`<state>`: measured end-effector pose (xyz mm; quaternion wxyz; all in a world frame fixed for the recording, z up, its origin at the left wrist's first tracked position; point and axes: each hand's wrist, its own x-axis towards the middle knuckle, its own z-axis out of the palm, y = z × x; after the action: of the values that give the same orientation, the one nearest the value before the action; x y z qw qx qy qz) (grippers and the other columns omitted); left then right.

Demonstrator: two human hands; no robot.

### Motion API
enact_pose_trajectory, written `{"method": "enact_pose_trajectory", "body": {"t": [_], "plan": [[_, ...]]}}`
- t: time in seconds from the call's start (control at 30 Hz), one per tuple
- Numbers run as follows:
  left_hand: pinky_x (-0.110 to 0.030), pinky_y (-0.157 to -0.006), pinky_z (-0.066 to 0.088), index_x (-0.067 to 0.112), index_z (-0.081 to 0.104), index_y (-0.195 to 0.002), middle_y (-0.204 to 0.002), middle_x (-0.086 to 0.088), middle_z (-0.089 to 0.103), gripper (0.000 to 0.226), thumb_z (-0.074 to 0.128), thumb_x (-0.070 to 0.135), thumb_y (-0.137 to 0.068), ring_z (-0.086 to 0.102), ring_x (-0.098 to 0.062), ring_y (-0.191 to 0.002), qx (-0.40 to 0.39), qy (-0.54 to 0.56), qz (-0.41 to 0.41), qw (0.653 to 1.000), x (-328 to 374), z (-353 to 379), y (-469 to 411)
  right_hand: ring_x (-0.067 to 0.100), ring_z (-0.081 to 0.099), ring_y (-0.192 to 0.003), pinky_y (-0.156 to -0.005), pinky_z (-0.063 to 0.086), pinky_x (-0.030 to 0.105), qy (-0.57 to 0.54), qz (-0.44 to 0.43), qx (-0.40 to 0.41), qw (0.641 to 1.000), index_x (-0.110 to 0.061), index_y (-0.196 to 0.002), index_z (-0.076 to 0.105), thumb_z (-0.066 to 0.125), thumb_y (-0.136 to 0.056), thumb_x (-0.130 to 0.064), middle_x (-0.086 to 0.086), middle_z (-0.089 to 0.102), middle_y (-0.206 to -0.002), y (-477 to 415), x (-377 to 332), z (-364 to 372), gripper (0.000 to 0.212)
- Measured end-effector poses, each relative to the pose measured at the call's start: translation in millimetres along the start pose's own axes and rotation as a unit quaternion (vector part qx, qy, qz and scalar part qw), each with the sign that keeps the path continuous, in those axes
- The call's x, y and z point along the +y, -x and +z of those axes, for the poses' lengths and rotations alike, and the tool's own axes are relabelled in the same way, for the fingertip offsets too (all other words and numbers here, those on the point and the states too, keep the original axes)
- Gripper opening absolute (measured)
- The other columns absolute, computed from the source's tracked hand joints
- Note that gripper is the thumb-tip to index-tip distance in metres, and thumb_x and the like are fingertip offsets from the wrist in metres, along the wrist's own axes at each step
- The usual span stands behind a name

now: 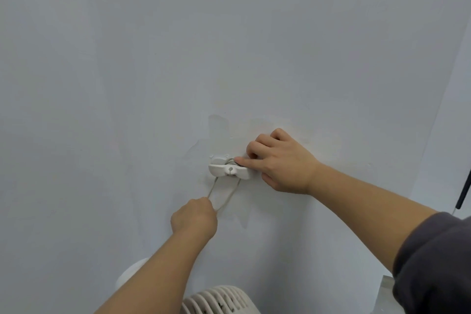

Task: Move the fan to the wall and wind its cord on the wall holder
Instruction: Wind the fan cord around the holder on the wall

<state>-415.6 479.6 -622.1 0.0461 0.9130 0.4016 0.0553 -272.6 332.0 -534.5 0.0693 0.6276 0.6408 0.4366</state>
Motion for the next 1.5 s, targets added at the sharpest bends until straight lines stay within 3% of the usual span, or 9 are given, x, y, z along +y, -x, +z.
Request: {"method": "enact_pose_trajectory", "body": {"t": [0.23, 0.33, 0.47, 0.63, 0.83, 0.97, 1.17, 1.37, 1.5], "plan": [[-0.028, -0.072, 0.046, 0.015, 0.063, -0.098, -0.101, -0.003, 0.066, 0.026, 0.043, 0.033, -0.098, 0.065, -0.024, -0.093, -0.015, 0.077, -0.019, 0.997, -3.9, -2.5, 2.1, 0.025, 0.054, -0.081, -0.072, 0.027, 0.035, 0.012, 0.029, -0.001, 1.000, -0.025, -0.115, 0.066, 0.055, -0.075, -0.009, 0.000, 0.059, -0.088, -5.2, -7.3, -4.1, 0.044], [-0.027, -0.066, 0.044, 0.019, 0.054, -0.075, -0.085, -0.002, 0.062, 0.029, 0.041, 0.032, -0.097, 0.062, -0.025, -0.082, 0.024, 0.148, -0.023, 0.988, -11.3, -6.0, 5.6, 0.024, 0.052, -0.077, -0.070, 0.029, 0.036, 0.005, 0.057, -0.029, 0.998, -0.024, -0.110, 0.067, 0.063, -0.071, -0.011, -0.001, 0.057, -0.081, -10.1, -16.2, -9.3, 0.041], [-0.026, -0.055, 0.036, 0.019, 0.047, -0.068, -0.074, -0.001, 0.057, 0.034, 0.039, 0.033, -0.099, 0.052, -0.020, -0.065, 0.083, 0.229, -0.054, 0.968, -17.1, -10.3, 6.5, 0.023, 0.052, -0.073, -0.067, 0.031, 0.034, -0.019, 0.101, -0.093, 0.990, -0.022, -0.111, 0.065, 0.060, -0.076, -0.021, 0.000, 0.058, -0.082, -29.4, -39.6, -18.2, 0.035], [-0.028, -0.055, 0.035, 0.016, 0.050, -0.073, -0.075, -0.003, 0.057, 0.032, 0.041, 0.033, -0.099, 0.049, -0.021, -0.064, 0.106, 0.329, -0.097, 0.933, -20.8, -10.2, -4.1, 0.022, 0.046, -0.091, -0.073, 0.021, 0.032, -0.074, 0.189, -0.128, 0.971, -0.021, -0.108, 0.063, 0.041, -0.092, -0.024, 0.000, 0.051, -0.104, -44.8, -53.0, -22.9, 0.028], [-0.028, -0.057, 0.036, 0.016, 0.052, -0.074, -0.071, -0.001, 0.056, 0.031, 0.044, 0.032, -0.099, 0.049, -0.020, -0.061, 0.136, 0.379, -0.123, 0.907, -19.7, -13.2, -14.4, 0.022, 0.043, -0.094, -0.072, 0.023, 0.031, -0.104, 0.234, -0.157, 0.954, -0.015, -0.099, 0.063, 0.045, -0.087, -0.013, 0.001, 0.048, -0.109, -55.8, -59.3, -25.6, 0.022], [-0.029, -0.061, 0.039, 0.015, 0.058, -0.081, -0.074, 0.000, 0.058, 0.027, 0.046, 0.031, -0.098, 0.052, -0.024, -0.068, 0.146, 0.409, -0.128, 0.891, -17.3, -14.6, -19.0, 0.021, 0.036, -0.083, -0.072, 0.025, 0.031, -0.129, 0.248, -0.164, 0.946, -0.012, -0.098, 0.064, 0.047, -0.087, -0.011, 0.004, 0.049, -0.107, -58.6, -59.9, -29.9, 0.021], [-0.027, -0.058, 0.035, 0.015, 0.058, -0.083, -0.076, -0.001, 0.059, 0.026, 0.046, 0.032, -0.098, 0.052, -0.022, -0.067, 0.186, 0.445, -0.138, 0.865, -5.5, -23.3, -23.5, 0.023, 0.047, -0.086, -0.071, 0.025, 0.030, -0.161, 0.268, -0.154, 0.937, -0.014, -0.101, 0.067, 0.047, -0.088, -0.012, 0.003, 0.051, -0.104, -57.7, -58.6, -29.0, 0.023], [-0.034, -0.059, 0.044, 0.016, 0.059, -0.084, -0.072, 0.000, 0.061, 0.023, 0.048, 0.031, -0.097, 0.056, -0.024, -0.068, 0.285, 0.512, -0.062, 0.808, 8.9, -35.5, -15.8, 0.023, 0.055, -0.087, -0.070, 0.027, 0.030, -0.155, 0.284, -0.127, 0.938, -0.015, -0.090, 0.066, 0.044, -0.093, -0.025, 0.000, 0.043, -0.090, -59.5, -60.3, -26.3, 0.025], [-0.033, -0.058, 0.042, 0.011, 0.056, -0.079, -0.063, 0.004, 0.053, 0.023, 0.048, 0.025, -0.095, 0.048, -0.018, -0.060, 0.284, 0.549, -0.018, 0.786, 11.2, -40.2, -3.1, 0.022, 0.056, -0.089, -0.074, 0.031, 0.032, -0.142, 0.306, -0.119, 0.934, -0.017, -0.094, 0.068, 0.046, -0.095, -0.041, 0.001, 0.055, -0.100, -64.0, -61.6, -21.4, 0.032]]}}
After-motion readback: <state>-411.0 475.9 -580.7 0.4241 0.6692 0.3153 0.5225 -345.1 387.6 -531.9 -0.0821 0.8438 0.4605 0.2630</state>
